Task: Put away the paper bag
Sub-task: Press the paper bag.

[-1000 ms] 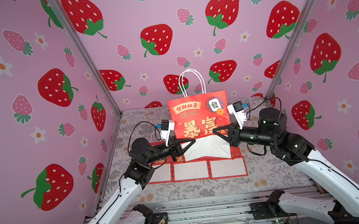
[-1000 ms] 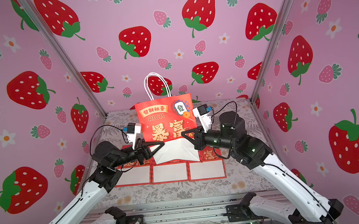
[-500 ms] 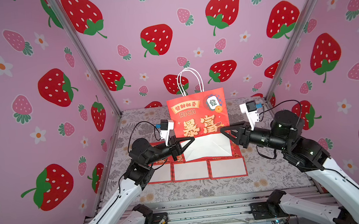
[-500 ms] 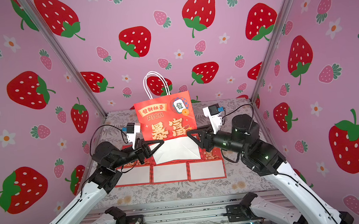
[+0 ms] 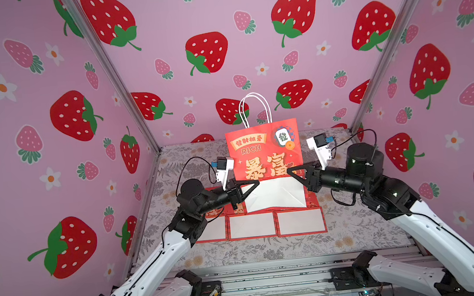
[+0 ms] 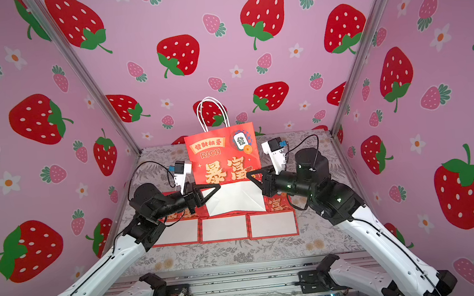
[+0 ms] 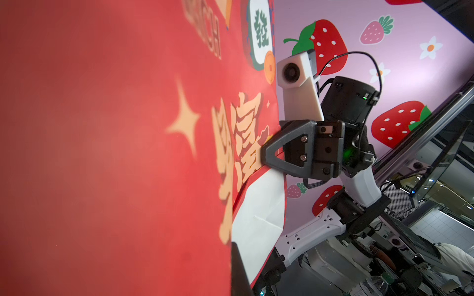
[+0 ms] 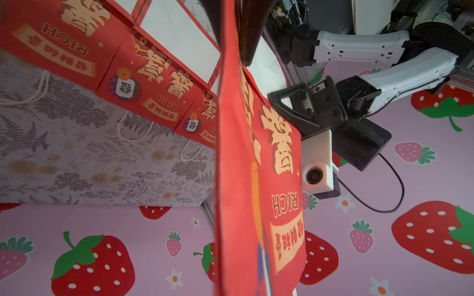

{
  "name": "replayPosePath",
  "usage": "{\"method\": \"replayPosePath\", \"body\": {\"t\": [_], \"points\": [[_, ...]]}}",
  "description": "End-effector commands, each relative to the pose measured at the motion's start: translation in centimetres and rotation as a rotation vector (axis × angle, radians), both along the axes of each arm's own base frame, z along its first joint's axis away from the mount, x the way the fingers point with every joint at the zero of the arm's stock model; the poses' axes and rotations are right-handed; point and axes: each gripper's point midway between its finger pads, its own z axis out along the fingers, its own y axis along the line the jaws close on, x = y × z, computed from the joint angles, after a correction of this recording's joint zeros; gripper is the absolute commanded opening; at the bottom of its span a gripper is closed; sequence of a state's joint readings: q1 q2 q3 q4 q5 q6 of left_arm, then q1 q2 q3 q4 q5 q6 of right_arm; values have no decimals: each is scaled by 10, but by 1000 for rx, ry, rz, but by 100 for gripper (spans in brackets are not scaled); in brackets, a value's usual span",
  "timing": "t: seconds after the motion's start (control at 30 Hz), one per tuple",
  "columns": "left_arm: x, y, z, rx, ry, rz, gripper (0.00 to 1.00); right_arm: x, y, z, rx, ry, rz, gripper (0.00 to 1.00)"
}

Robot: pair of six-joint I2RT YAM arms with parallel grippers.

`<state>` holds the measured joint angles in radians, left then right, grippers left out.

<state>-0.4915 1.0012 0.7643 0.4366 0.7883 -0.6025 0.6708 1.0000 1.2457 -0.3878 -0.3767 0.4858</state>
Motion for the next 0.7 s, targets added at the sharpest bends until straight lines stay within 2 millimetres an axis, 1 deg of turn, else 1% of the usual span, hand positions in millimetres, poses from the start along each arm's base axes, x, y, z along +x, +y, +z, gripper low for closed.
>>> {"method": "replayPosePath", "body": {"t": [0.0, 0.03, 0.1, 0.2, 0.27, 0.3, 0.33, 0.37, 0.43, 0.5, 0.57, 0.67], "points": [[3, 1, 19, -24, -44, 32, 0, 1, -4, 4, 5, -15, -15, 1], [6, 2, 16, -16, -37, 45, 0, 3, -6, 2, -4, -7, -27, 0], [10, 3, 12, -1, -34, 73, 4, 7, -12, -4, -28, 7, -63, 0], [16, 5, 5, 26, -20, 105, 5, 13, -20, -11, -49, 27, -105, 0], [18, 4, 1, 40, -11, 106, 18, 15, -23, -14, -52, 38, -118, 0], [19, 3, -1, 46, -5, 103, 27, 16, -24, -17, -55, 42, -123, 0], [20, 2, -2, 52, -1, 102, 42, 18, -26, -19, -59, 46, -132, 0], [21, 1, -4, 59, 6, 98, 53, 19, -29, -21, -64, 51, -145, 0], [22, -1, -5, 62, 11, 91, 61, 21, -34, -26, -68, 66, -163, 0], [23, -2, -6, 56, 13, 85, 62, 20, -36, -28, -57, 78, -160, 0], [22, -2, -3, 43, 9, 80, 60, 17, -32, -30, -46, 95, -128, 0], [21, -3, -2, 36, 11, 75, 61, 11, -26, -28, -28, 104, -74, 0]]}}
